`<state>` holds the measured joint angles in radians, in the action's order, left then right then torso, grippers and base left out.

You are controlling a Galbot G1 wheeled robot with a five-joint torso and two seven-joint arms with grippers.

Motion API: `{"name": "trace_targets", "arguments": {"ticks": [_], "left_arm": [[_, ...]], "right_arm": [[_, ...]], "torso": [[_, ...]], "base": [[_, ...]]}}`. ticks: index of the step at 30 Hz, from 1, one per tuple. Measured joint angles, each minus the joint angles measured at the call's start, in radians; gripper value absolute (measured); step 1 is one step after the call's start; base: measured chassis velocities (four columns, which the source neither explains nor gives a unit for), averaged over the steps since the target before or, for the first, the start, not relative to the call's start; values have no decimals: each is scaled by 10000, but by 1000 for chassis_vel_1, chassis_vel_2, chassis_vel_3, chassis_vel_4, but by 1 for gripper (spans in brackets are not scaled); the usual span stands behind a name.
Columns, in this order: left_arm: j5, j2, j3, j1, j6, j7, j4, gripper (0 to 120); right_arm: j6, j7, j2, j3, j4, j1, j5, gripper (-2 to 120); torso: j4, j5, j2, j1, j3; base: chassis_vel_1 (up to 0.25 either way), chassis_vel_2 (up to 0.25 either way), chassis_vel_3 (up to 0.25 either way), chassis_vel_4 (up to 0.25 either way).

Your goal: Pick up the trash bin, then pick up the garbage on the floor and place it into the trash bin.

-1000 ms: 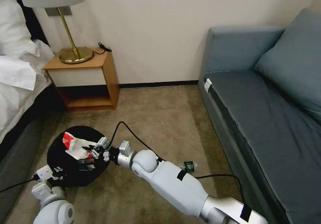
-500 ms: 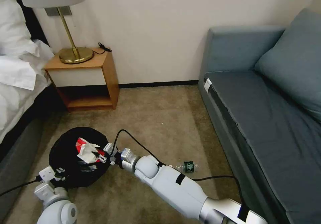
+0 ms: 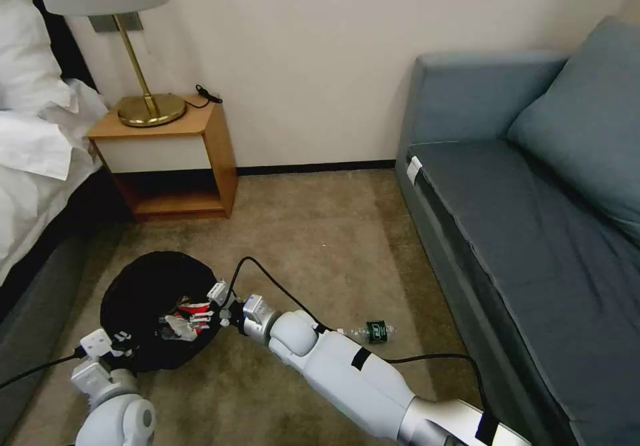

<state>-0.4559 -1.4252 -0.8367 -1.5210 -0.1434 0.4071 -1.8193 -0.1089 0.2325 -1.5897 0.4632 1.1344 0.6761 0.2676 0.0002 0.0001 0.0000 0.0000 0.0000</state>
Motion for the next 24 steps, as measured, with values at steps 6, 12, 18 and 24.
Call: {"name": "trace_targets", "arguments": {"ticks": [6, 12, 18, 24], "left_arm": [[-34, 101, -43, 10, -12, 0, 15, 1], [-67, 186, -57, 10, -21, 0, -2, 1], [-69, 199, -33, 15, -22, 0, -9, 1], [-39, 202, 44, 57, -22, -1, -9, 1]], "right_arm": [[-295, -61, 521, -548, 277, 331, -1008, 100], [-292, 451, 1568, -1502, 493, 714, -2991, 100], [-433, 2543, 2798, -3473, 734, 1388, -5875, 100], [-505, 4799, 3550, -5081, 1207, 1995, -7255, 100]], "torso": [[-2, 1, 0, 1, 0], [-2, 2, 0, 0, 0], [-3, 4, 0, 0, 0], [-5, 3, 0, 1, 0]], "base": [[0, 0, 0, 0], [0, 0, 0, 0], [0, 0, 0, 0], [0, 0, 0, 0]]}}
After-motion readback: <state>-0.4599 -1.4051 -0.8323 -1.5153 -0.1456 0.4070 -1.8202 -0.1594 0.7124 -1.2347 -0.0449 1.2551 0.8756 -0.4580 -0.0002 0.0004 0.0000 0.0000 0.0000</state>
